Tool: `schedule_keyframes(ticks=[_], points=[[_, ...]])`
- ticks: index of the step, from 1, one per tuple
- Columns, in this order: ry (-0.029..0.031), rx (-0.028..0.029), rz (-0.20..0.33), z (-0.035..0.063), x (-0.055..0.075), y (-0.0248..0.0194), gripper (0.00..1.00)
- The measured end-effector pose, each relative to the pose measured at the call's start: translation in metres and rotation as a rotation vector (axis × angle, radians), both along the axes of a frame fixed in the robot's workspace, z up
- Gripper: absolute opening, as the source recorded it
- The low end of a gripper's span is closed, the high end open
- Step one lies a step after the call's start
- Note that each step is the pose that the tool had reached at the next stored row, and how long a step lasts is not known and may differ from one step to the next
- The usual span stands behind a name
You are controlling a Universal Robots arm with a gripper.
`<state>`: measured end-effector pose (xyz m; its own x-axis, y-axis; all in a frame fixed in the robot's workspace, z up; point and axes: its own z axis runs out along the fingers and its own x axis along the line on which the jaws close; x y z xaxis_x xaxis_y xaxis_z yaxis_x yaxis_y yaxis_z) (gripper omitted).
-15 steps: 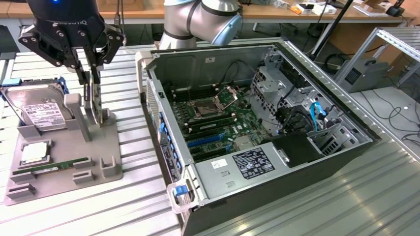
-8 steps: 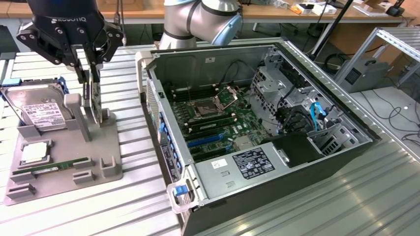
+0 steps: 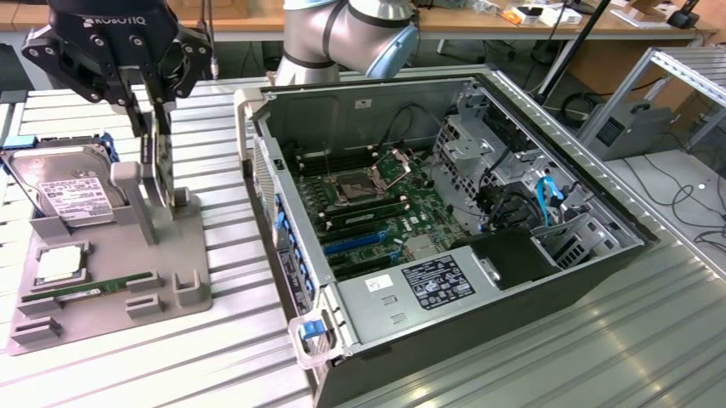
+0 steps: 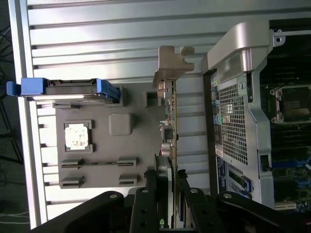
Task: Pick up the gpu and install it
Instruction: 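Pick up the gpu and move the gpu toward the slot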
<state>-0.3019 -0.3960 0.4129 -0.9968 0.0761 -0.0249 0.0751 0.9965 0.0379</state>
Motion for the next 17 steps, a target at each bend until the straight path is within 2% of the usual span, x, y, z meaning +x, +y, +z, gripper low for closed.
schedule_keyframes(ticks=[17], points=[[0.0000,0.0000,0.000,0.0164,0.000,0.0000,0.27]])
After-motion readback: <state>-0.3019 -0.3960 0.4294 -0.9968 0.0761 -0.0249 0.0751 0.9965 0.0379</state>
